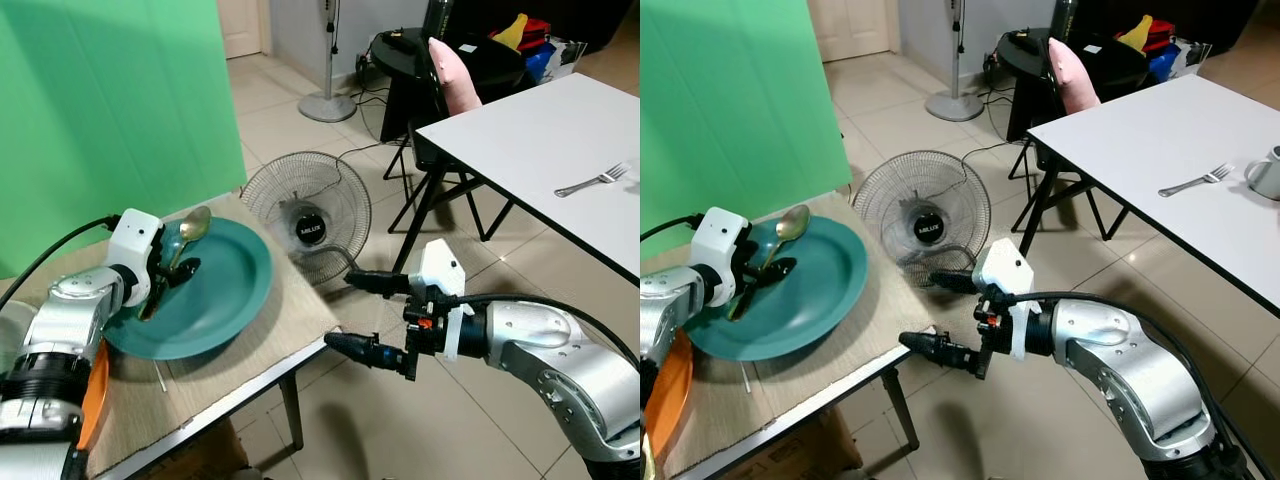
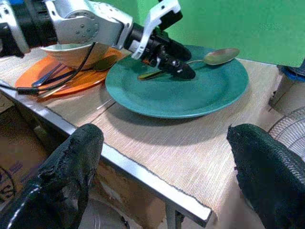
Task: Setting the table
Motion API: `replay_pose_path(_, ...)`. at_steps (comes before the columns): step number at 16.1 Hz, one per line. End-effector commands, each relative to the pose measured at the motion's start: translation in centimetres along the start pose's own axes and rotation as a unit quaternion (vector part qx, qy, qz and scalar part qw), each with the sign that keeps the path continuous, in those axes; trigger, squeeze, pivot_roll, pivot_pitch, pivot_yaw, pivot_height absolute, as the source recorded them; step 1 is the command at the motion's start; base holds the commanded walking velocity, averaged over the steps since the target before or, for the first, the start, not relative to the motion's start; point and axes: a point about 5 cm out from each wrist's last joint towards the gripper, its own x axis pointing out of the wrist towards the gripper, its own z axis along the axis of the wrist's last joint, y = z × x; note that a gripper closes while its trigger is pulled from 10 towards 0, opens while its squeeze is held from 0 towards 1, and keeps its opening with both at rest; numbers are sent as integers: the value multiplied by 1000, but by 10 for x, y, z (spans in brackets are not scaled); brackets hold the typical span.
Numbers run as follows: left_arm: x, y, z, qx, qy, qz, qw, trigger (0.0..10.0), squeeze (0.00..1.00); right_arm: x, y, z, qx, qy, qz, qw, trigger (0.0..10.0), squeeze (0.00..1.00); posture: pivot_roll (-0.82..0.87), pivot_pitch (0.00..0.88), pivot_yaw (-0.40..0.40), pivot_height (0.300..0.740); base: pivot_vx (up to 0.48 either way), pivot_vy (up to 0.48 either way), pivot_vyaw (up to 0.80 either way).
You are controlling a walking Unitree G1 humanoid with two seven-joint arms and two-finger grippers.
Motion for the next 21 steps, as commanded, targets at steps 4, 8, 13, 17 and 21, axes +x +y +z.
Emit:
replay_pose_path(4, 7, -2, -6, 19, 20, -25, 999, 0, 0, -1, 1, 2, -12, 10, 18, 1000, 10000, 1000, -80, 27, 8, 740, 0, 0, 0)
replay_pose_path(8, 9, -5, -9, 49, 33, -44, 997, 0, 0, -1, 1, 0, -17, 17, 20, 999, 10000, 1000, -78, 25, 11, 740, 0, 0, 0)
replay_pose_path(13, 10, -3, -14, 57, 48, -50, 996, 0, 0, -1, 1, -1, -20, 22, 23, 999, 10000, 1000, -77, 23, 14, 740, 0, 0, 0)
replay_pose_path(17, 9, -4, -13, 62, 42, -66, 995, 0, 0, 0, 1, -1, -21, 22, 24, 999, 10000, 1000, -72, 23, 17, 740, 0, 0, 0)
replay_pose_path(21, 9, -5, -13, 68, 39, -76, 994, 0, 0, 1, 2, -2, -23, 21, 24, 999, 10000, 1000, -70, 24, 21, 740, 0, 0, 0)
